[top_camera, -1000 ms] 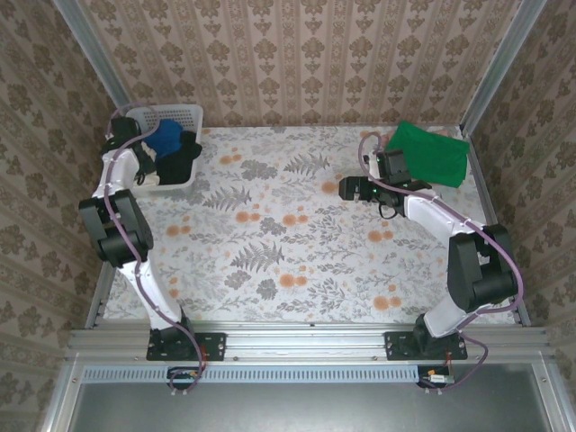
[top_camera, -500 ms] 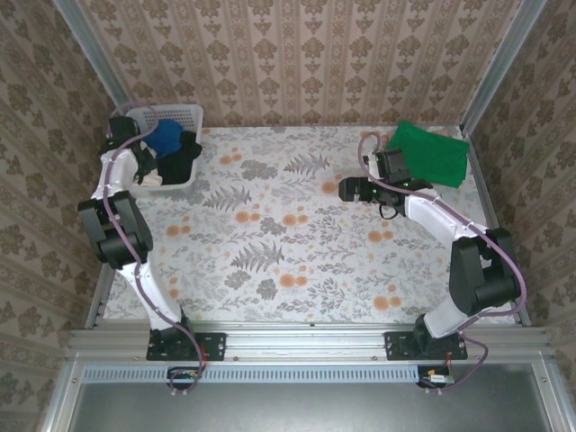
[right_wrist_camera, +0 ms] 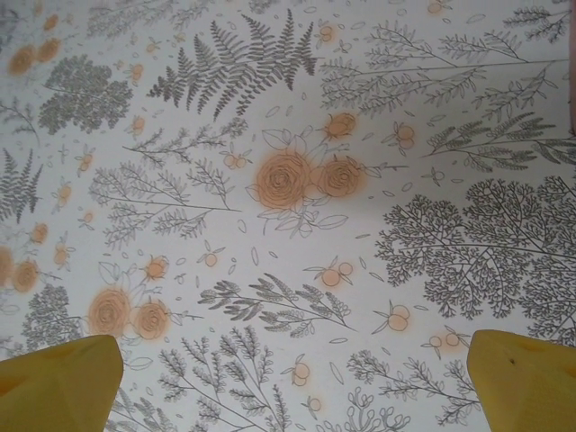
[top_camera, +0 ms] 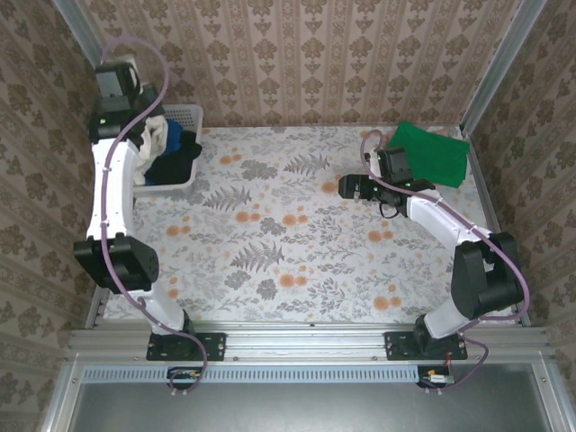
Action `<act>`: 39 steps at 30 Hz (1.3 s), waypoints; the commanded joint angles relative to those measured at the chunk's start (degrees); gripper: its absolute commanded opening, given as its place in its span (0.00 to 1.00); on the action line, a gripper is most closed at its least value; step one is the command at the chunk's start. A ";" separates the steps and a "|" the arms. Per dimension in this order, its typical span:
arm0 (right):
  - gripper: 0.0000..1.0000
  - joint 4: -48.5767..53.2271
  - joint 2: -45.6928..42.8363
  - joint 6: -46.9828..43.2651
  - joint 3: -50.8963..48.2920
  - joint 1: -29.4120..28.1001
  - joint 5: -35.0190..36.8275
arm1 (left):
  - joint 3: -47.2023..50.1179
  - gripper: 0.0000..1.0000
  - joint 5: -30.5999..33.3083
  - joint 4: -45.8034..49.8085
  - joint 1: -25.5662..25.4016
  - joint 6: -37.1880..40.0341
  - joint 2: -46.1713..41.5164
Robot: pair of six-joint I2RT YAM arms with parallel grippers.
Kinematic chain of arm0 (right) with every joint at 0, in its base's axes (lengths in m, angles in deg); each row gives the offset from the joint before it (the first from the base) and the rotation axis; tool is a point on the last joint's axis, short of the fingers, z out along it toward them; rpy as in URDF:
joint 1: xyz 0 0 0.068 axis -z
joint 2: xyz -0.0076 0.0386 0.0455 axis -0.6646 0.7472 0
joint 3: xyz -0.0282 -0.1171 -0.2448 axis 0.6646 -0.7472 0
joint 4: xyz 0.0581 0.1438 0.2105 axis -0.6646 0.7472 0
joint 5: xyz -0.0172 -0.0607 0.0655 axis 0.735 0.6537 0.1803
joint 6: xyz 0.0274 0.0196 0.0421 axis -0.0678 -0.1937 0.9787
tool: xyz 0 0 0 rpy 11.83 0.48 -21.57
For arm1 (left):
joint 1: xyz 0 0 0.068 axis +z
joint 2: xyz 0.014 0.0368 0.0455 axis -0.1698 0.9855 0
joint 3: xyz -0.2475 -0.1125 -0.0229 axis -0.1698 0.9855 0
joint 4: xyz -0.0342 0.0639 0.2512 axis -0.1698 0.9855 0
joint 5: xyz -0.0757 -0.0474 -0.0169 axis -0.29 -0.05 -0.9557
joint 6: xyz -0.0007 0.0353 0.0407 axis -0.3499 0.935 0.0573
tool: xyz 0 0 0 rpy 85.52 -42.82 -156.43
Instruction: Fold and stack the t-shirts
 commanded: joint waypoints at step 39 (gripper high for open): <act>0.93 7.67 -3.94 5.89 -4.88 -0.46 4.50 | 51.80 0.75 0.43 -19.39 -24.36 -2.65 -13.84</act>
